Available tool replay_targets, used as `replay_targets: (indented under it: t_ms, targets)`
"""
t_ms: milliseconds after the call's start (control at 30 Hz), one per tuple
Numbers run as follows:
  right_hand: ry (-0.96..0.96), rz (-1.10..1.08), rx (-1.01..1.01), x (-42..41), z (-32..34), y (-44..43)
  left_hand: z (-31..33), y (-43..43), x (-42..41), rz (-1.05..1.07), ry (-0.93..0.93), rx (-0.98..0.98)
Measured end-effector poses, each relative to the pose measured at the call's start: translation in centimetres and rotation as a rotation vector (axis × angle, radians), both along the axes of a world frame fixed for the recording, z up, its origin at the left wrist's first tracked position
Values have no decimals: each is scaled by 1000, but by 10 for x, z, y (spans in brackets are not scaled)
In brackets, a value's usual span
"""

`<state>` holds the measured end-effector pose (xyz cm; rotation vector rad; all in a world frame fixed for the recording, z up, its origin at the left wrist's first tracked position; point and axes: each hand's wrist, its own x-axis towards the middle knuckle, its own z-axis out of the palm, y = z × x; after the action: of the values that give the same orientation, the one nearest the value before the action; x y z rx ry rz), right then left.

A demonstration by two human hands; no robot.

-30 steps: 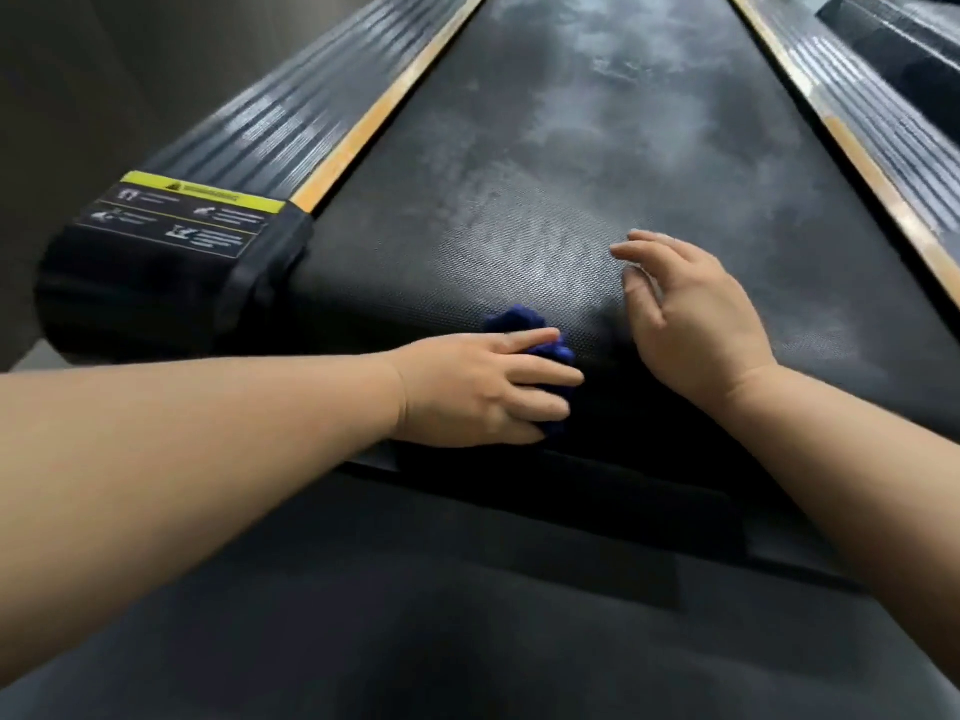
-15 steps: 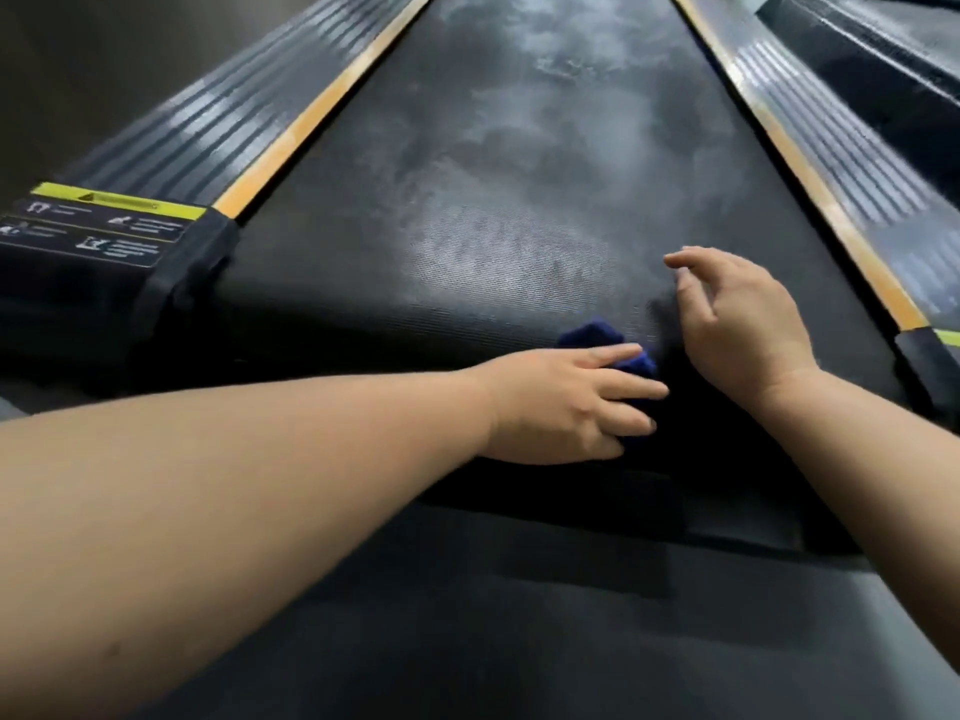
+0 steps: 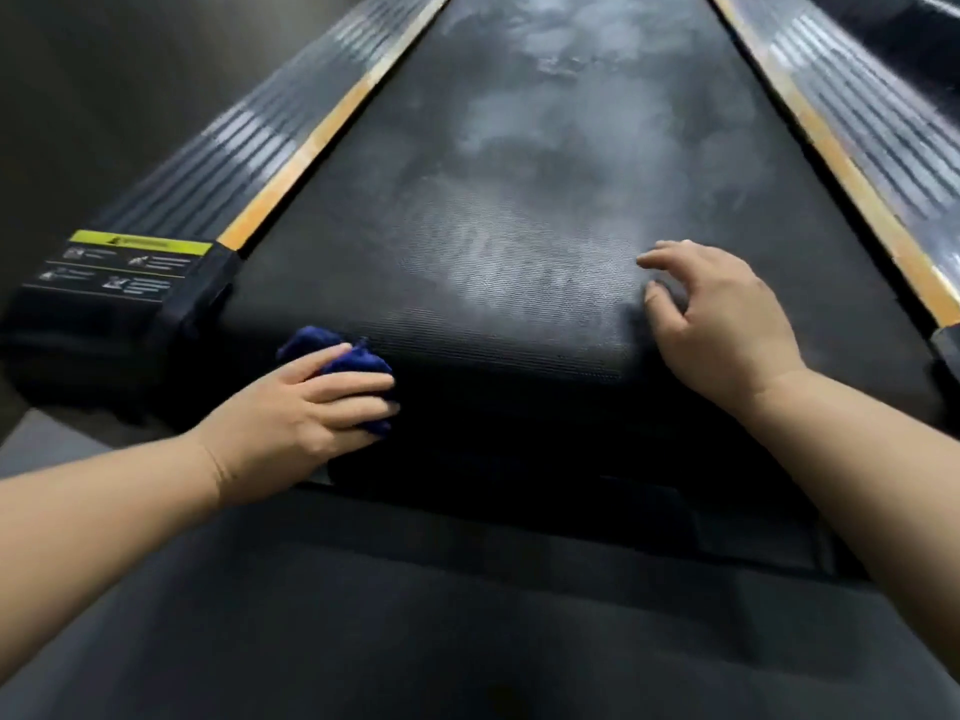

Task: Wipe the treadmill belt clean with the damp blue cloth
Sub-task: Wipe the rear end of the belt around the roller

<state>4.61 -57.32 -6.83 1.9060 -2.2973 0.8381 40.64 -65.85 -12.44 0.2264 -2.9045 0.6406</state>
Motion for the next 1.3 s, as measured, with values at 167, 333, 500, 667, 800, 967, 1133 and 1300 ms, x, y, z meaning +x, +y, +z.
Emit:
replay_targets:
  t_ms: [167,333,500,667,800,967,1133,1300]
  targets:
    - [-86,163,-38,71,-2,-44,-22,58,-13,904,950,318]
    - [57,195,-34,98,-11,-54,-19,56,-38,1694,2219,888]
    - [104,174,22,115,-14,-62,-5,29,-58,1646,2454,1070]
    - [106,134,0,116,-13,-58,6,28,-86,1552,2516,1128]
    - [89,115,-16,117,-15,-57,2,48,-108,1509,2423,1163]
    - [44,95,-35,115,-15,-54,-12,60,-90,1513,2313,1178]
    - [39,79,-32,117,-14,-55,1,35,-62,1512,2438,1163]
    - [56,78,-37,119,-16,-55,-6,62,-96,1406,2195,1107]
